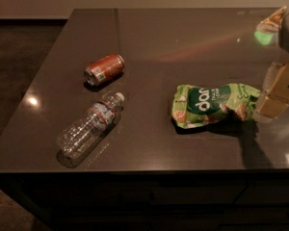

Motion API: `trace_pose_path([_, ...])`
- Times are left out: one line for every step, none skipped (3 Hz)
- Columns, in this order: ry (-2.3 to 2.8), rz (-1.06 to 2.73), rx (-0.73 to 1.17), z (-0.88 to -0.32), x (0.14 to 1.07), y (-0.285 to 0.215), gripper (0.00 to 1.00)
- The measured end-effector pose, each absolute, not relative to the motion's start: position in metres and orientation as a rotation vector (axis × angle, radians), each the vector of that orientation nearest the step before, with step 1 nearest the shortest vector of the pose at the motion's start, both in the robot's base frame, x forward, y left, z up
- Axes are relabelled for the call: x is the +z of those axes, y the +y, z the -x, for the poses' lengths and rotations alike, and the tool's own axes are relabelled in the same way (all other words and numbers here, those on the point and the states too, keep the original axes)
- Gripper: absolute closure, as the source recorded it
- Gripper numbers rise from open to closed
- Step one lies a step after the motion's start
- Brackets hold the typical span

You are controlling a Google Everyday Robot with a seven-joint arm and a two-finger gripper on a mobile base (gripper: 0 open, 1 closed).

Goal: Place coke can upright

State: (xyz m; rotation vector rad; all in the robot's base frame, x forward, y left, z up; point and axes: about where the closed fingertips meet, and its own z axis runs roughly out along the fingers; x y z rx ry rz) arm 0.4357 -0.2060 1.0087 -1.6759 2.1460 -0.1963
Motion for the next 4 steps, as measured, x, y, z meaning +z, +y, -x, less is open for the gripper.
trace_pose_path([2.144, 1.680, -0.195, -0.438, 1.009, -0.205, 0.00])
trace_pose_path([2.105, 1.738, -0.172, -0.470, 1.008, -0.193, 0.00])
trace_pose_path([2.035, 1.822, -0.145, -0.521, 1.003, -0.173, 0.00])
trace_pose_path([1.954, 1.916, -0.104, -0.574, 0.993, -0.149, 0.00])
